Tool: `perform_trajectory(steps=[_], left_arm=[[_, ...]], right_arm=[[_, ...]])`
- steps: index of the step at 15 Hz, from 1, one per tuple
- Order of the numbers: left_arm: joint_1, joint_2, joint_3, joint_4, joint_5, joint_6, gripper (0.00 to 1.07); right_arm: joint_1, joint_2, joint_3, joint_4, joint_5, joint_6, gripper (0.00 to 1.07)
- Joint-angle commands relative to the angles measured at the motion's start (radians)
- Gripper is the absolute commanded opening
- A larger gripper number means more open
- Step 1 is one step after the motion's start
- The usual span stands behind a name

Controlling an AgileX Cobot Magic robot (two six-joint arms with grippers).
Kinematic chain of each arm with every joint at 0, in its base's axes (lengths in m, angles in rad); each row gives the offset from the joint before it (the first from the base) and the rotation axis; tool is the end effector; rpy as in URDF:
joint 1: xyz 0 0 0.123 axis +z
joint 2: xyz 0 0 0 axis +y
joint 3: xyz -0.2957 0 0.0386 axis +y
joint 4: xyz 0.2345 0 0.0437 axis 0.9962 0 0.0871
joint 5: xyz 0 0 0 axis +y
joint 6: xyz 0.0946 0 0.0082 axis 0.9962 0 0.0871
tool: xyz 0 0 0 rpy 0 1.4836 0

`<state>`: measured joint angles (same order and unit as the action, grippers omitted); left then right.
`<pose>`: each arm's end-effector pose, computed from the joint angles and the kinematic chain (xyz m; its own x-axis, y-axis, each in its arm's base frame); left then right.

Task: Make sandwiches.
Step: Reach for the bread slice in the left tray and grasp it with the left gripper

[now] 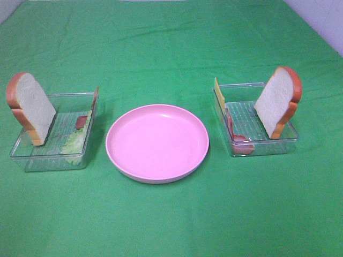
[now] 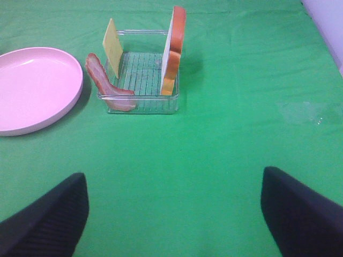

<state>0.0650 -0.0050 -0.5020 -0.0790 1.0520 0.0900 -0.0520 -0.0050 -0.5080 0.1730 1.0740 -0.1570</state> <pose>-0.0266 -0.0083 0.2704 -0.4394 0.0221 -0.8980 0.0189 0.9997 0.0154 -0.0285 0.0159 0.2709 -0.4426 -0.0501 -0.8953 -0.1165 0.9932 0.0021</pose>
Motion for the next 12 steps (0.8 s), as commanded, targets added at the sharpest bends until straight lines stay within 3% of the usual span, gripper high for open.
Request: perform_trajectory(steps=[1, 12], left_arm=[[0.003, -0.022, 0.003, -0.01, -0.005, 0.001, 0.8], [0.003, -0.02, -0.002, -0.01, -0.009, 0.001, 0.8]], right_arm=[[-0.007, -0.016, 0.002, 0.001, -0.011, 0.002, 0.82], [-0.007, -0.016, 0.002, 0.001, -0.011, 0.002, 0.82]])
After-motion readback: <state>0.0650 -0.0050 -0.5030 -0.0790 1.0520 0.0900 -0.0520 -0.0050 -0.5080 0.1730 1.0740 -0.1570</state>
